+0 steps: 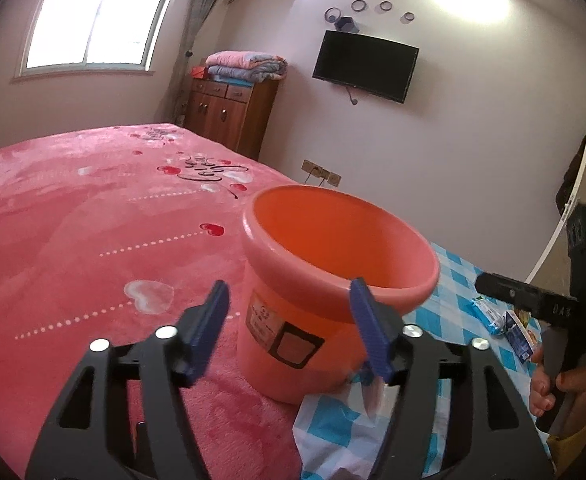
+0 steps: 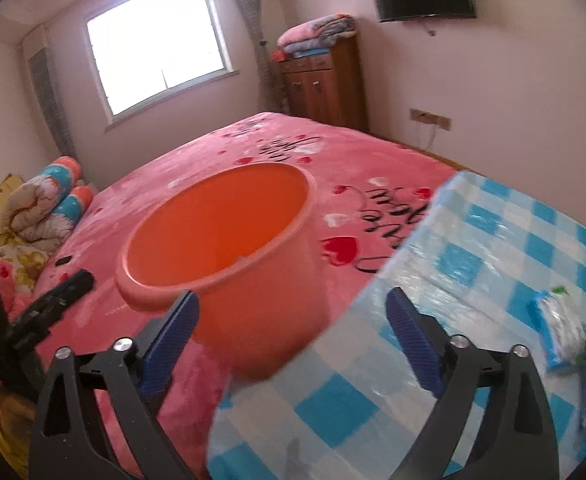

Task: Collect trash
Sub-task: 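Move both open tools from the bucket back over the table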

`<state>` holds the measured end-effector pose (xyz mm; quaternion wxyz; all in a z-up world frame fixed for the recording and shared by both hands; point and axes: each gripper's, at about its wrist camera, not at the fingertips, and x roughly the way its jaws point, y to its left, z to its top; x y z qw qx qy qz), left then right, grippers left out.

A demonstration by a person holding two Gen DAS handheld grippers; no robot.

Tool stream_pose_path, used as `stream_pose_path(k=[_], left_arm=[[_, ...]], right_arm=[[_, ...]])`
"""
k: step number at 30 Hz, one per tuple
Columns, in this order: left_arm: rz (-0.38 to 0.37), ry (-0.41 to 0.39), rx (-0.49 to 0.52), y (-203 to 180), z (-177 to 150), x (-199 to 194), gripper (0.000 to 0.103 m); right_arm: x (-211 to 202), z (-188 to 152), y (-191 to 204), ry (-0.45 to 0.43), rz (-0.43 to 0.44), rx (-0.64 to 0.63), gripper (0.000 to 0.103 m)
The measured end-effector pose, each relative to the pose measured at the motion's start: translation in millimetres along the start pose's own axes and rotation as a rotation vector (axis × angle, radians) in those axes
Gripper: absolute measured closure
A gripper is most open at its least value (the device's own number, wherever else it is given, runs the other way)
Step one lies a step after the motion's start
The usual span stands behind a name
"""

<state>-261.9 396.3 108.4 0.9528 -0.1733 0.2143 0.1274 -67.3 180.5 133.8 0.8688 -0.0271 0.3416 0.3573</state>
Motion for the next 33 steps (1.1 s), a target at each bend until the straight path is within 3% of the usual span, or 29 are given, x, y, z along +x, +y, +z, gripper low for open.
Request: stream_pose_path(k=[10, 24, 33], left_arm=[[-0.038, 0.014, 0.087, -49, -6, -3, 0.017], [-0.168, 0.083, 0.226, -135, -23, 17, 0.015], [-0.209, 0.123, 0.284, -173, -36, 26, 0.015]], right_arm=[[-32, -41, -52, -0.017, -0.083, 0.143, 0.008], [-73, -76, -104, -0.095, -0.175, 0.241, 0.008], [-96, -91, -130, -0.130, -0.214, 0.282, 0.008]])
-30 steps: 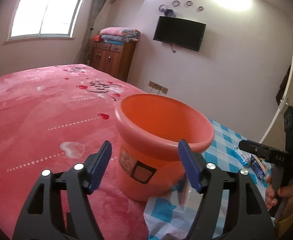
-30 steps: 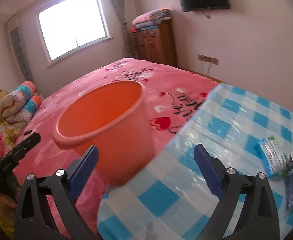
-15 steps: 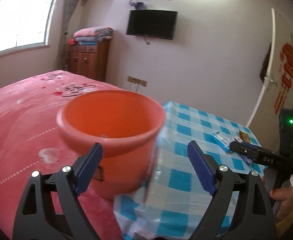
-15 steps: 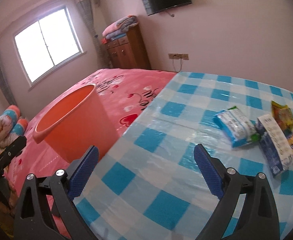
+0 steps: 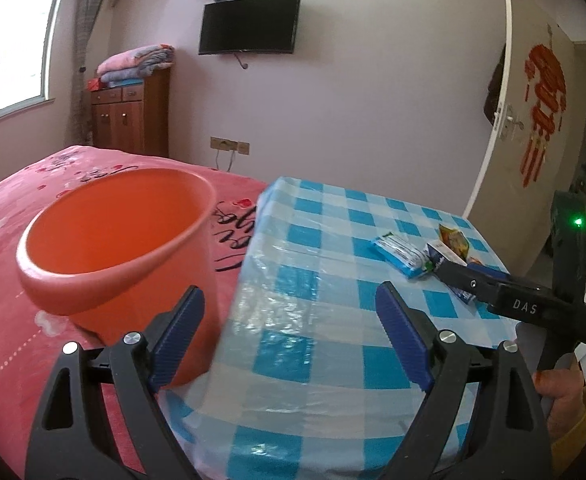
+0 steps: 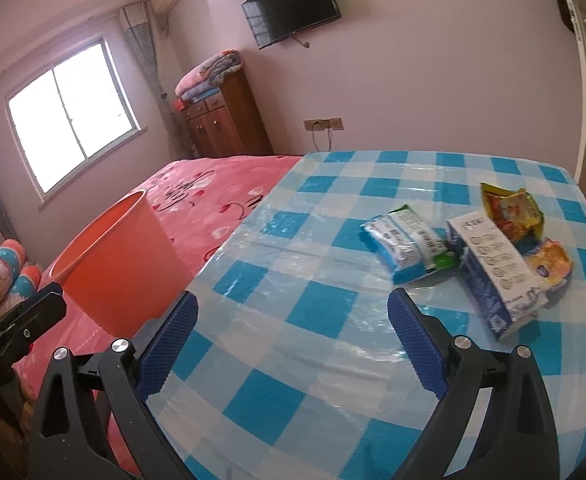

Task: Collect trash
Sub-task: 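Move both open tools from the bucket back over the table, then approach the blue-white wipes pack with the left tool while the right tool approaches the milk box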

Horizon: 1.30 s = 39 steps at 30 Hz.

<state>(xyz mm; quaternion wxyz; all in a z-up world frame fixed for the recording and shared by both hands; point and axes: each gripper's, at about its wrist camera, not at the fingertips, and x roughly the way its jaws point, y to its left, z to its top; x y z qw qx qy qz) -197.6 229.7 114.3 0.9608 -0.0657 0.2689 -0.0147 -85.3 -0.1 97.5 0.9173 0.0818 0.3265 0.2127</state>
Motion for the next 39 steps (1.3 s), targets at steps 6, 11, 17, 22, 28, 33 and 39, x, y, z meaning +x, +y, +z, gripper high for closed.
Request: stream_pose_path(k=[6, 11, 17, 22, 28, 33, 39], left_arm=[[-0.022, 0.026, 0.038, -23, 1, 11, 0.015], [-0.037, 0.048, 0.061, -40, 1, 22, 0.015], [-0.055, 0.081, 0.087, -60, 1, 37, 0.015], [-0.071, 0.111, 0.106, -79, 1, 55, 0.015], [-0.094, 0.150, 0.138, -106, 2, 81, 0.015], [-0.109, 0.173, 0.144, -126, 7, 106, 0.015], [-0.112, 0.209, 0.134, -149, 21, 146, 0.015]], right_arm=[[-6, -1, -21, -0.010, -0.016, 0.034, 0.008], [-12, -2, -38, -0.021, -0.030, 0.057, 0.008], [-19, -4, -66, -0.033, -0.050, 0.113, 0.008], [-25, -6, -97, -0.043, -0.075, 0.174, 0.008], [-31, -8, -132, -0.058, -0.107, 0.240, 0.008], [-32, -12, -167, -0.057, -0.140, 0.307, 0.008], [-29, -14, -206, -0.045, -0.157, 0.403, 0.008]])
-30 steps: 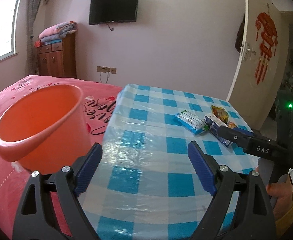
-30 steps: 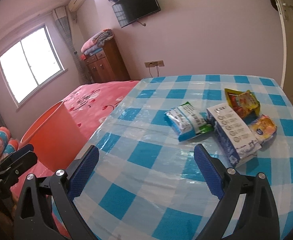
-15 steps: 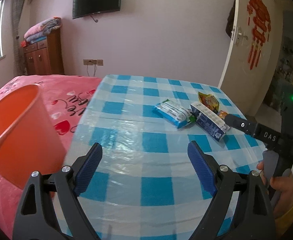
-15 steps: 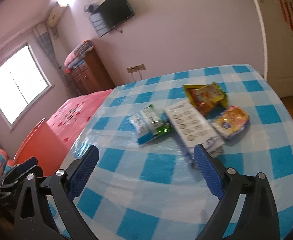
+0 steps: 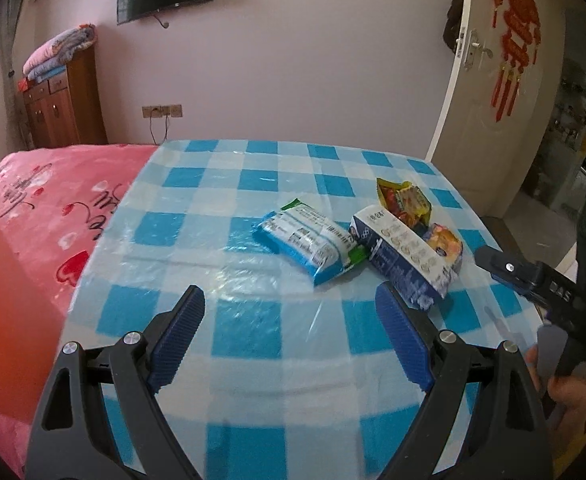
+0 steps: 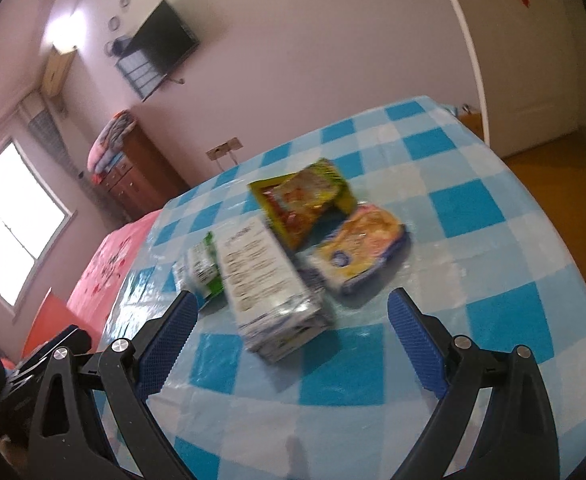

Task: Collect trash
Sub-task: 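Approach the blue-white wipes pack with the left tool while the right tool approaches the milk box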

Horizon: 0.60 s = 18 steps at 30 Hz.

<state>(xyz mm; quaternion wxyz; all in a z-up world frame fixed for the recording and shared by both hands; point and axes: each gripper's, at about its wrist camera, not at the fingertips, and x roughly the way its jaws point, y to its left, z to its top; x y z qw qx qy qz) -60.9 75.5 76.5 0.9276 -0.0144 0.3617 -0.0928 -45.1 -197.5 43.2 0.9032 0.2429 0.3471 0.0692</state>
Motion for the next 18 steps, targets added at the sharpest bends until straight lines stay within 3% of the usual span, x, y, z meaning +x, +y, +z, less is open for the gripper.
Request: stream_pose_path(k=[6, 16, 18], left_arm=[[-0.058, 0.080, -0.124, 0, 26, 51, 0.015], [-0.021, 0.166, -0.208, -1, 57, 117, 0.015], [-0.010, 0.180, -0.206, -2, 58, 125, 0.015]], right_arm=[[6, 11, -26, 0.011, 0.010, 0.079, 0.008], [19, 24, -41, 0.016, -0.030, 0.104, 0.009], [22, 26, -42, 0.021, -0.039, 0.097, 0.017]])
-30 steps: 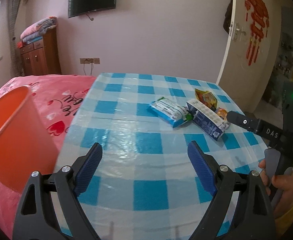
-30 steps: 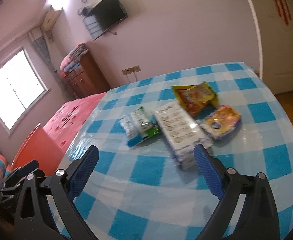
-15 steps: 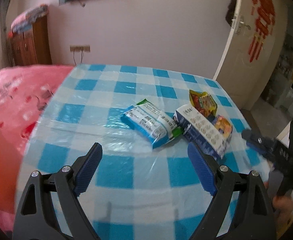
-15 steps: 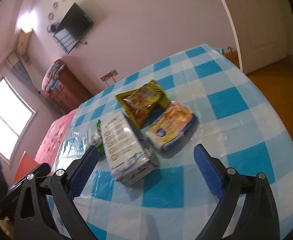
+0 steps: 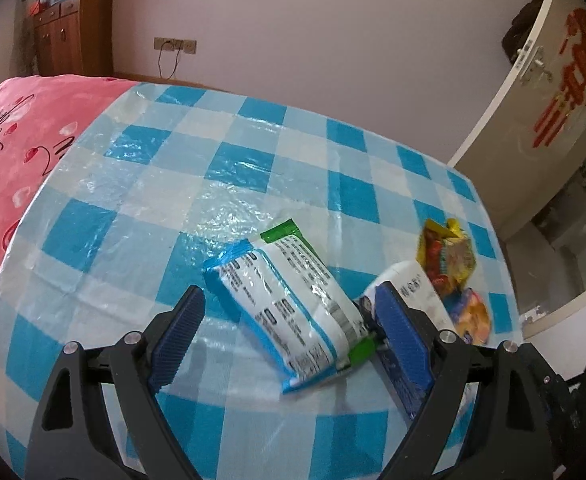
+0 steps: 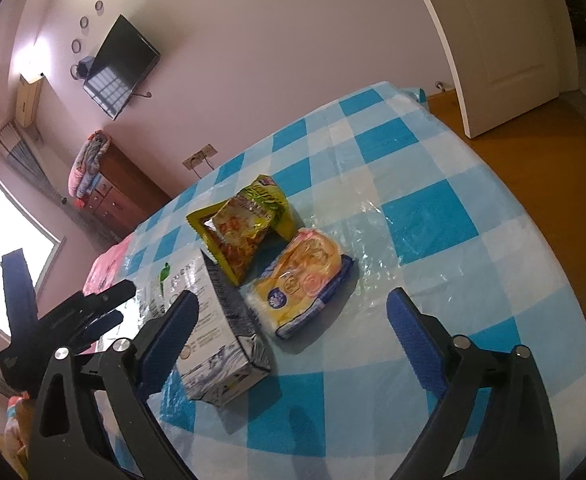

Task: Collect trash
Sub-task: 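Approach the blue-white wipes pack with the left tool while the right tool approaches the milk box, then close the left tool on the wipes pack while the right tool closes on the milk box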

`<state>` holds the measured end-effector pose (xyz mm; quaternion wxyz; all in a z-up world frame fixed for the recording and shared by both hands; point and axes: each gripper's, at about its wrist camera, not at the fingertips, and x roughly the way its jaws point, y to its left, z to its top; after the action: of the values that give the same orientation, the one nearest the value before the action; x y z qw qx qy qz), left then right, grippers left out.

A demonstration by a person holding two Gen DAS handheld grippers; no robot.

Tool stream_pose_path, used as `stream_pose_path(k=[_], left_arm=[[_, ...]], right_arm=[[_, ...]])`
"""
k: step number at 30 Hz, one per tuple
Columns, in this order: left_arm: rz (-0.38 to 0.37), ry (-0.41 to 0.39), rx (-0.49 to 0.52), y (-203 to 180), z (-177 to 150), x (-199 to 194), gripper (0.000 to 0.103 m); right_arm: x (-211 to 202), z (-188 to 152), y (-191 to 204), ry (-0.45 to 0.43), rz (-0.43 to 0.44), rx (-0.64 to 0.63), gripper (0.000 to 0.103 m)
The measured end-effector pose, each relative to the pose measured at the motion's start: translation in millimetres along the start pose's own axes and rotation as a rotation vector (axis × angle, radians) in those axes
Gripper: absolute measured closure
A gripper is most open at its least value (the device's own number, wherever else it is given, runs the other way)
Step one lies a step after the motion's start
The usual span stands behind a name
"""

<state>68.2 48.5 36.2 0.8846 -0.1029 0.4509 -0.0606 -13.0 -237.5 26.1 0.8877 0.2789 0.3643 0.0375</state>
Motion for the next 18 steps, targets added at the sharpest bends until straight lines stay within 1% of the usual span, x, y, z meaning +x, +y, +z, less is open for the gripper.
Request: stream_pose_path(k=[4, 6, 10, 12, 18], left_arm=[[0.011, 0.024, -0.004, -2, 2, 13, 0.016], [0.017, 0.029, -0.003, -2, 3, 16, 0.016], [0.027, 0.041, -0.001, -4, 5, 23, 0.016], [0.032, 0.043, 0.005, -5, 5, 25, 0.016], [0.057, 0.051, 0.013, -7, 7, 34, 0.018]], right_arm=[[7, 2, 0, 0.015, -0.014, -0.008, 0.019], [9, 3, 1, 0.017, -0.016, -0.016, 0.024], [15, 5, 4, 0.024, -0.027, -0.035, 0.028], [19, 6, 5, 0.031, -0.032, -0.042, 0.033], [31, 8, 8, 0.048, -0.051, -0.056, 0.035]])
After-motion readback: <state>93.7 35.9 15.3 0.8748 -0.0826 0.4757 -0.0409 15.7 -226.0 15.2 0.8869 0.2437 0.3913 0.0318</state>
